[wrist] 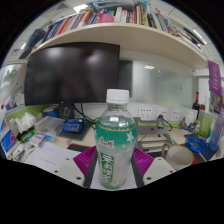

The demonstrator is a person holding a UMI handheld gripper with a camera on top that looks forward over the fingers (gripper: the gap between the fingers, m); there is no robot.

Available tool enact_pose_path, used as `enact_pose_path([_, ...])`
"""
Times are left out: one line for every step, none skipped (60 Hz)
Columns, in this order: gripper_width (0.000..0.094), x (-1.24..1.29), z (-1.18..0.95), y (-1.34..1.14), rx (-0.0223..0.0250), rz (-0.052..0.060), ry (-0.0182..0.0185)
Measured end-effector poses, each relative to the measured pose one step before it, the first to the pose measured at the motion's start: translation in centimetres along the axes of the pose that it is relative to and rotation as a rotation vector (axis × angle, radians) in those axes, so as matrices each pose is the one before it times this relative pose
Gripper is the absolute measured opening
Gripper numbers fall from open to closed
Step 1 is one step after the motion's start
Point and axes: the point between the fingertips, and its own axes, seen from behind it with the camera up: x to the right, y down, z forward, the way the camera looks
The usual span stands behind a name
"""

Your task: Pour water

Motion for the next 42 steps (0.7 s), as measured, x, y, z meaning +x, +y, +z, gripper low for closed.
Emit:
enact_pose_path([0.0578,0.052,0.186,0.018,0.00026,-0.0054,0.00588])
enact_pose_path([0.0549,0.085,0.18,0.091,-0.00272,-0.0031,0.00696])
enact_pose_path([0.0532,0.084,0.164,0.047,-0.00091,-0.0003,0.00775])
enact_pose_path([0.053,0.007,0.084,-0.039,0.0015,0.0043,0.00336])
enact_pose_path([0.052,-0.085,0.087,-0.208,0.00874,0.0088,-0.00001])
enact_pose_path([0.0509,-0.092,0.064,-0.124,0.00689,0.0072,-0.00103])
enact_pose_path([0.0509,-0.022,0.061,0.032,0.00055,0.0037,0.00045])
enact_pose_path([0.0498,0.07,0.055,-0.007,0.00193,0.0016,0.00276])
enact_pose_path([0.0453,0.036,0.035,-0.056,0.00304,0.0011,0.00229])
enact_pose_path([0.0476,0.043,0.057,0.031,-0.00011,0.0007,0.00088])
enact_pose_path([0.0465,0.03,0.05,-0.019,0.00128,0.0001,0.00086])
enact_pose_path([0.0452,-0.006,0.021,-0.02,0.00128,0.0006,-0.00072])
enact_pose_path([0.0441,0.025,0.023,0.002,-0.00053,0.0,-0.0009])
enact_pose_path([0.0434,0.041,-0.002,0.004,-0.00037,-0.0009,-0.00014])
enact_pose_path([0.0409,0.19,0.06,0.022,0.00575,0.0018,-0.00657])
enact_pose_path([0.0408,0.013,0.004,-0.031,-0.0009,-0.0012,-0.00138])
enact_pose_path([0.0392,0.015,0.025,-0.028,0.00017,-0.002,-0.00033])
enact_pose_path([0.0387,0.01,0.024,0.014,-0.00309,-0.0014,-0.00176])
enact_pose_path([0.0382,-0.004,0.05,0.017,-0.00321,0.0019,-0.00141])
enact_pose_path([0.0374,-0.235,0.174,-0.043,-0.00947,0.0054,-0.00173])
enact_pose_path([0.0373,-0.041,-0.044,0.022,-0.00856,0.0082,-0.00592])
enact_pose_path([0.0373,-0.065,-0.068,-0.075,-0.00684,0.0116,-0.00741])
enact_pose_path([0.0373,0.0,-0.178,-0.193,-0.0034,0.0168,-0.00939])
enact_pose_path([0.0373,-0.095,-0.149,-0.265,-0.00317,0.0179,-0.00956])
enact_pose_path([0.0358,-0.096,-0.149,-0.276,-0.00377,0.0185,-0.01028])
enact_pose_path([0.0356,-0.066,-0.181,-0.306,-0.00418,0.0201,-0.00916])
enact_pose_path([0.0357,0.013,-0.209,-0.297,-0.00533,0.0228,-0.00636])
enact_pose_path([0.0357,0.06,-0.235,-0.33,-0.00582,0.0283,-0.00568])
enact_pose_path([0.0356,0.014,-0.252,-0.352,-0.00607,0.0353,-0.00705])
enact_pose_path([0.0356,-0.314,-0.079,-0.333,-0.00754,0.0423,-0.00821])
enact_pose_path([0.0356,-0.134,-0.242,-0.373,-0.00812,0.0516,-0.01413])
enact_pose_path([0.0355,0.011,-0.134,-0.179,-0.00816,0.0539,-0.01551])
enact_pose_path([0.0355,-0.091,-0.241,-0.24,-0.01508,0.0623,-0.01386])
enact_pose_path([0.0356,-0.086,-0.235,-0.184,-0.0157,0.0647,-0.01402])
enact_pose_path([0.0355,-0.15,-0.26,-0.166,-0.01585,0.0668,-0.01547])
enact_pose_path([0.0354,-0.15,-0.275,-0.264,-0.01257,0.0697,-0.01543])
enact_pose_path([0.0353,-0.177,-0.281,-0.273,-0.01093,0.0692,-0.01543])
enact_pose_path([0.0353,-0.607,-0.09,-0.142,-0.0176,0.065,-0.00184])
enact_pose_path([0.0354,0.056,-0.373,-0.178,-0.00743,0.0585,-0.03111])
enact_pose_path([0.0354,-0.197,-0.253,-0.192,-0.01268,0.061,-0.01881])
enact_pose_path([0.0355,-0.147,-0.267,-0.204,-0.01017,0.0615,-0.01457])
enact_pose_path([0.0355,-0.105,-0.253,-0.241,-0.00649,0.06,-0.01199])
